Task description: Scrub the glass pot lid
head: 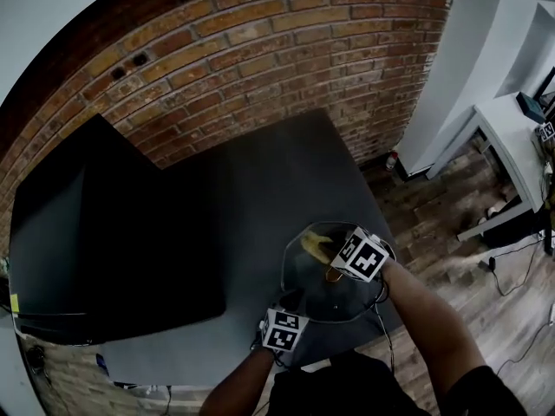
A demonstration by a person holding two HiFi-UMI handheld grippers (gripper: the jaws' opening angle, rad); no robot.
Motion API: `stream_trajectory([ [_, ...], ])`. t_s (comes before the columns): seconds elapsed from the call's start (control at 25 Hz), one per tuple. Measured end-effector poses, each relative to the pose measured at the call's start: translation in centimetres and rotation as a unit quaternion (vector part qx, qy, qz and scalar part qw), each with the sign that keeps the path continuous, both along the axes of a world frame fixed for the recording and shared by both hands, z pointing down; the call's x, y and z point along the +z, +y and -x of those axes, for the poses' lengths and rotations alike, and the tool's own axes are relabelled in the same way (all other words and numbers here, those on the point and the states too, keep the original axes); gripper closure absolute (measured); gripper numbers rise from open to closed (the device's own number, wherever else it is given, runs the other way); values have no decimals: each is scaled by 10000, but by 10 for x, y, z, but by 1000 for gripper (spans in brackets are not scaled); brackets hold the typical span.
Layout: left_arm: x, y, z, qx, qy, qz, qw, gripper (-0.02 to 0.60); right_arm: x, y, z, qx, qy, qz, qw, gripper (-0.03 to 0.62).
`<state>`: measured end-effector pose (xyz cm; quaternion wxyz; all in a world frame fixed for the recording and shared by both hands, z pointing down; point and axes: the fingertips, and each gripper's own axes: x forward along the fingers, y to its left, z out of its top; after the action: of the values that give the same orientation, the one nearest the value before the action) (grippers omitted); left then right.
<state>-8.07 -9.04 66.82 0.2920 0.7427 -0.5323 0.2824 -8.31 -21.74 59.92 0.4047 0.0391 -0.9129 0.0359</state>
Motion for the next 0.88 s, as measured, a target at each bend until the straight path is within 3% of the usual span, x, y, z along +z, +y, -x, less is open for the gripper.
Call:
stream_trajectory([
  [0.2, 1, -1, 0, -150, 154, 3, 9998, 548, 30, 28, 21, -1445, 744, -27, 9867, 546],
  [0.44, 1, -2, -2, -182, 190, 105, 9996, 548, 50, 48, 36, -2174, 1079, 34, 9701, 546],
  [0.6, 0, -2, 0, -272, 196, 150, 9993, 548, 55, 42, 37, -2135, 1297, 9, 9683, 546],
  [0.88, 0, -2, 1, -314, 122, 110, 9994, 548, 54, 18, 21, -1268, 1307, 253, 9830, 546],
])
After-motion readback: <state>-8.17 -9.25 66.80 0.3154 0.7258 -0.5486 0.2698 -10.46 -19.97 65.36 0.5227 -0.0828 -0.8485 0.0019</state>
